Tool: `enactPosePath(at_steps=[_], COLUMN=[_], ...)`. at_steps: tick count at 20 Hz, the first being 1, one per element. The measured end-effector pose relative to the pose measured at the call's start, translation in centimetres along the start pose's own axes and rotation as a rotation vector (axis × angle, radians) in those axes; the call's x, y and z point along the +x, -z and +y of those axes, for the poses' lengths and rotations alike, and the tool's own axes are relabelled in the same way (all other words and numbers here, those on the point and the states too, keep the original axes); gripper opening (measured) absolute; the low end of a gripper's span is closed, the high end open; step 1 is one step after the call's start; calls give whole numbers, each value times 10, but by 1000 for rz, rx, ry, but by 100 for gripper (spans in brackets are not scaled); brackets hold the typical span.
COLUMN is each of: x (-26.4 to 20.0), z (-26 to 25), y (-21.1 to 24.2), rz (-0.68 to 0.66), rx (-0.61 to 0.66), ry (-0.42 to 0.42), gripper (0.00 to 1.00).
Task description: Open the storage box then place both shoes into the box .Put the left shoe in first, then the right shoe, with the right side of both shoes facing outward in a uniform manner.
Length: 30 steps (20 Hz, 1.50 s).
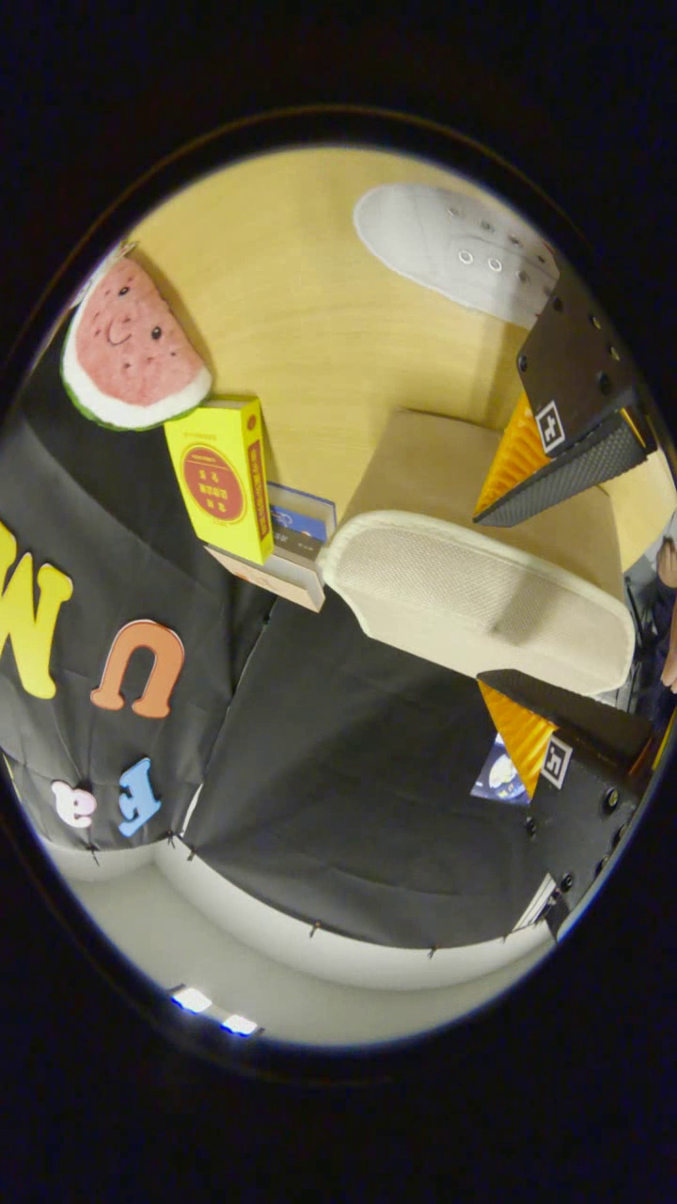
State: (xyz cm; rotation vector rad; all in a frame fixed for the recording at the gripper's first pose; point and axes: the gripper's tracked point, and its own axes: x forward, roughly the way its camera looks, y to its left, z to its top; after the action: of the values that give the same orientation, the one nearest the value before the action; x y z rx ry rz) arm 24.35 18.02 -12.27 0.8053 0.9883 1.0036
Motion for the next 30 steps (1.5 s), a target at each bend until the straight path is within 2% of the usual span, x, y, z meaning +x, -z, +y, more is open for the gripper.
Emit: enactPosePath(at_steps=[3, 6, 7, 10, 14, 15, 18, 19, 20, 22, 24, 30], x=[6, 3, 5, 2, -3, -3, -5, -8, -8, -10, -11, -15], z=[1, 0, -2, 1, 4, 4, 9, 16, 18, 23, 37, 108], y=[2, 5, 2, 6, 1, 1, 4, 0, 1, 1, -3, -18], rz=[31, 32, 27, 24, 5, 7, 11, 5, 1, 4, -18, -71], rx=[22, 56, 67, 53, 100, 92, 78, 106, 108, 67, 74, 72], ry=[-29, -9, -7, 8, 26, 38, 50, 23, 50, 88, 107, 124], gripper=[92, 64, 64, 49, 30, 22, 22, 22, 6, 5, 0, 0])
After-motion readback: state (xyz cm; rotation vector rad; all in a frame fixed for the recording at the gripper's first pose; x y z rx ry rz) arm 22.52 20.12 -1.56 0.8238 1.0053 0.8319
